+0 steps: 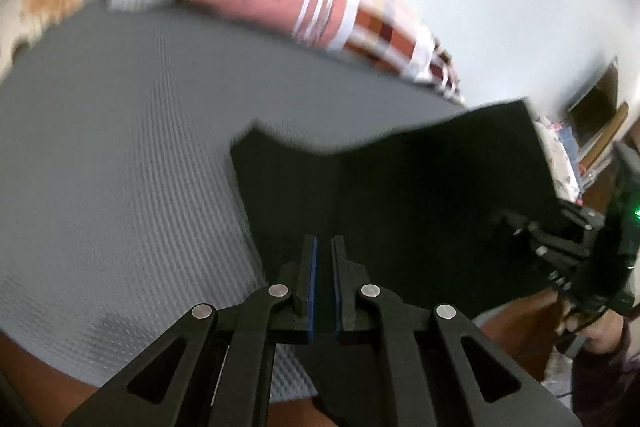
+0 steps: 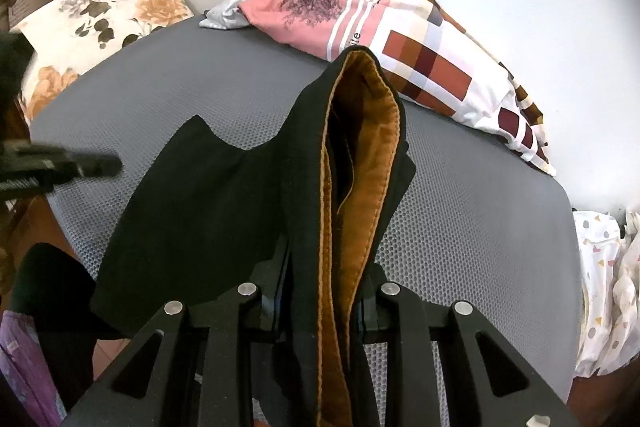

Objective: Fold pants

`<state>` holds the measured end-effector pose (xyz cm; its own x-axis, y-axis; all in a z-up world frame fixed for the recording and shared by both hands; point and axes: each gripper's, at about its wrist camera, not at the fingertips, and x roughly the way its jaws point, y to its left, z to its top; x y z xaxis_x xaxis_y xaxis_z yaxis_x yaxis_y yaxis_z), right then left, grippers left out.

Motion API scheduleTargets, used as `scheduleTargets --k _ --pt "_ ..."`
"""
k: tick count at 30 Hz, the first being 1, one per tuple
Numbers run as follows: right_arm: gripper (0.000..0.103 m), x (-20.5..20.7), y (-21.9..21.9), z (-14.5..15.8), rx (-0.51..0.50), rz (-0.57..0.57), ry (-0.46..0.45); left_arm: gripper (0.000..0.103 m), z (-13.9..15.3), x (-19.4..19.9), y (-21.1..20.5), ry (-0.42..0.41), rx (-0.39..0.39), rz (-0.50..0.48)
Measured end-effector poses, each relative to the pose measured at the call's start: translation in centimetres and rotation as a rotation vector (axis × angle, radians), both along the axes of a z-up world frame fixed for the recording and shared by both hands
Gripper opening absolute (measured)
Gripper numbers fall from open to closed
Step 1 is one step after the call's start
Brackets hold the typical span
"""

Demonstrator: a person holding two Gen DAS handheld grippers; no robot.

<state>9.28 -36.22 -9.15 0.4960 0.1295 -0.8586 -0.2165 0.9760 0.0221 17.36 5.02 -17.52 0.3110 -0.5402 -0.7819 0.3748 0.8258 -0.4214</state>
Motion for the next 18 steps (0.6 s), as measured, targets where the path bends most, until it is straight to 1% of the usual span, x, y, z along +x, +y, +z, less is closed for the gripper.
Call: scheduleTargets --k 1,3,4,6,7,8,10,14,15,18 --pt "0.022 0.0 0.0 0.0 0.0 0.0 0.0 0.008 -0.6 -0.1 3.6 0.019 0.002 -0.005" --pt "0.022 0.0 0.0 0.0 0.001 0.0 0.001 0.008 -1.7 -0.1 4.5 0.048 0.001 -0.024" --pt "0.022 0.1 0.0 -0.1 0.002 0.0 0.002 0.008 -2.0 0.0 3.6 0.065 -0.005 -0.03" --pt "0.022 0.0 0.0 -0.1 0.004 -0.002 0.002 0.013 -2.5 0.3 3.2 0.097 -0.023 -0.037" --pt "0.022 0.0 0.0 -0.1 0.006 -0.002 0.003 0.017 -2.8 0.5 3.1 0.107 -0.035 -0.035" --pt "0.022 0.0 0.0 -0.1 0.003 -0.001 0.002 0.018 -3.1 0.8 2.5 0.125 -0.065 -0.034" --pt "0.022 0.0 -0.1 -0.1 0.005 -0.001 0.003 0.019 -3.7 1.3 2.6 0.161 -0.114 -0.036" --pt "0.022 -0.2 0.0 -0.2 0.012 -0.006 0.004 0.02 -4.4 2.2 1.1 0.206 -0.168 -0.052" --pt "0.022 -0.3 0.0 -0.2 0.013 -0.007 0.004 0.02 -4.8 2.7 0.3 0.231 -0.188 -0.062" --pt "0.022 -0.2 -0.1 -0.2 0.018 -0.009 0.004 0.02 -5.5 3.3 -0.1 0.268 -0.236 -0.089"
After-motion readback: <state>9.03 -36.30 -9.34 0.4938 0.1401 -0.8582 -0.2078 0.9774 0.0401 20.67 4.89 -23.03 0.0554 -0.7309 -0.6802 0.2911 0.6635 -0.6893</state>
